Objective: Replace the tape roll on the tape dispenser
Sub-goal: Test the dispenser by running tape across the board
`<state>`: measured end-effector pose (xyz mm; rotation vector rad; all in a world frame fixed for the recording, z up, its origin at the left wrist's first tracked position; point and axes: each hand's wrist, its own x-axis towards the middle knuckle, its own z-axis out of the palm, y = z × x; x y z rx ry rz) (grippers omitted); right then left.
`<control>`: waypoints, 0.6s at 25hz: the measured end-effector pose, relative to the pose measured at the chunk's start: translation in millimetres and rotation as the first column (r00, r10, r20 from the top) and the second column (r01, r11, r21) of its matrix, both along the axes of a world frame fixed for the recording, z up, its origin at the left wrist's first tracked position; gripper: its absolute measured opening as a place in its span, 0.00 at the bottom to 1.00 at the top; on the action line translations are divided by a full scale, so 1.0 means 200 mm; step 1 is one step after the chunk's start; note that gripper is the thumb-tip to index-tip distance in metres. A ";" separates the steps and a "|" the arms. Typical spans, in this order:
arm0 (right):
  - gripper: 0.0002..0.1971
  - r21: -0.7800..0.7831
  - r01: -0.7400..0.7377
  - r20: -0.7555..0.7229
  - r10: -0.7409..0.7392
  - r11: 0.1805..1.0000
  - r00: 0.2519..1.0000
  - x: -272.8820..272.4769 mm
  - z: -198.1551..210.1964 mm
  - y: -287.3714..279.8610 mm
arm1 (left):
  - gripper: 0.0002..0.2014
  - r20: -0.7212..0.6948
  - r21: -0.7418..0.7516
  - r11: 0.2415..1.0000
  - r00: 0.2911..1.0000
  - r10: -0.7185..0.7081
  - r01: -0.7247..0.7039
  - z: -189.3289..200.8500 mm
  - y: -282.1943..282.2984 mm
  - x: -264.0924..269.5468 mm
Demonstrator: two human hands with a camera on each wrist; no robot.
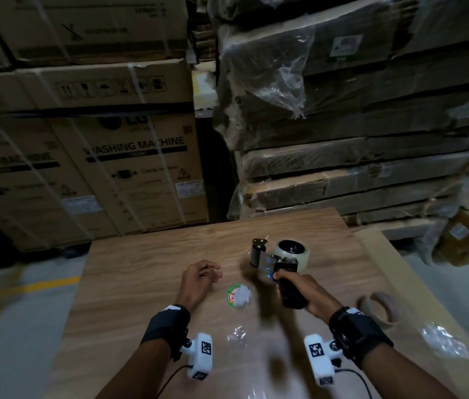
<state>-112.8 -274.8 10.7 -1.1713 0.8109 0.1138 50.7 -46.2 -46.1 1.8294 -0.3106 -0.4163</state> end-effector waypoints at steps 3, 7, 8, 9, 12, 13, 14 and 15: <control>0.08 -0.050 -0.026 0.026 0.028 0.998 0.999 0.09 -0.06 -0.12 | 0.11 0.022 0.036 0.999 1.000 0.019 -0.020 -0.03 0.00 -0.03; 0.13 -0.191 -0.096 -0.011 0.096 0.977 0.995 0.20 -0.21 -0.25 | 0.11 0.016 0.079 0.996 0.999 0.051 -0.052 -0.08 0.01 -0.06; 0.18 -0.219 -0.119 -0.037 0.114 0.969 0.993 0.22 -0.24 -0.27 | 0.11 0.022 0.097 0.994 0.998 0.056 -0.058 -0.09 0.01 -0.07; 0.23 -0.238 -0.132 -0.055 0.122 0.962 0.991 0.25 -0.29 -0.29 | 0.11 0.029 0.111 0.992 0.998 0.059 -0.062 -0.09 0.01 -0.07; 0.26 -0.232 -0.170 -0.094 0.152 0.958 0.984 0.29 -0.42 -0.34 | 0.10 0.034 0.156 0.985 0.997 0.069 -0.073 -0.08 0.00 -0.09; 0.26 -0.230 -0.179 -0.096 0.160 0.957 0.982 0.29 -0.47 -0.35 | 0.11 0.038 0.171 0.983 0.997 0.067 -0.073 -0.08 0.00 -0.10; 0.27 -0.237 -0.192 -0.110 0.170 0.952 0.979 0.28 -0.47 -0.35 | 0.11 0.047 0.193 0.979 0.997 0.062 -0.070 -0.08 0.00 -0.10; 0.26 -0.241 -0.190 -0.116 0.166 0.952 0.979 0.27 -0.48 -0.34 | 0.11 0.055 0.204 0.977 0.997 0.055 -0.065 -0.09 0.00 -0.09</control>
